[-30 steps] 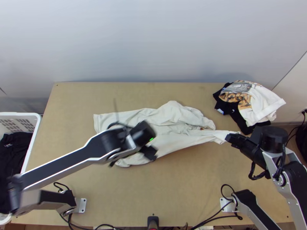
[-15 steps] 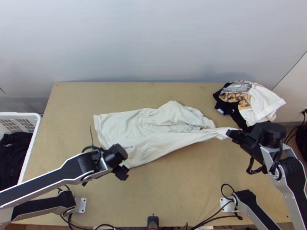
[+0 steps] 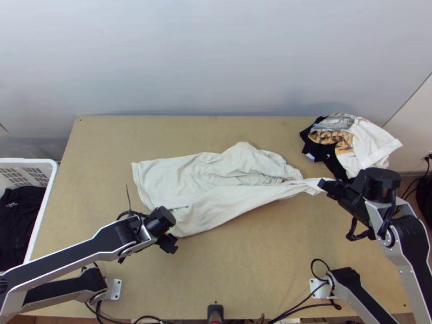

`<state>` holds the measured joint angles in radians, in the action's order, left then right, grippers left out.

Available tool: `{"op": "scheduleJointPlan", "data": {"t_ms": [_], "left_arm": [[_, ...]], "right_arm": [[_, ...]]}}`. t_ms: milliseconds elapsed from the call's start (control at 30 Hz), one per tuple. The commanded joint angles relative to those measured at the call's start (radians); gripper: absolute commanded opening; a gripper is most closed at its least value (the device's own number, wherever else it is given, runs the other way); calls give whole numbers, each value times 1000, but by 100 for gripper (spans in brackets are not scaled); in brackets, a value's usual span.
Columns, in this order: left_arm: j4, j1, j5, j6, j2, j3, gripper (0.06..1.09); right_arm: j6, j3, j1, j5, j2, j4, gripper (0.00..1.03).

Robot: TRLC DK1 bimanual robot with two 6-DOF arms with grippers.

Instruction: Fold the t-shirt

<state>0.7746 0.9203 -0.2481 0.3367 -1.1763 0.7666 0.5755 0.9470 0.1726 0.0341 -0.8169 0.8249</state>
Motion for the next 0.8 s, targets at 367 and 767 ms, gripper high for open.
{"op": "scheduleJointPlan", "data": {"t_ms": [367,767], "left_arm": [[-136,-18,64,27,-102,-64,80],[-239,-87,63,30,-157,-62,10]], "right_arm": [[-12,13,5,16,-27,2,2],[-17,24,13,16,-24,16,2]]}}
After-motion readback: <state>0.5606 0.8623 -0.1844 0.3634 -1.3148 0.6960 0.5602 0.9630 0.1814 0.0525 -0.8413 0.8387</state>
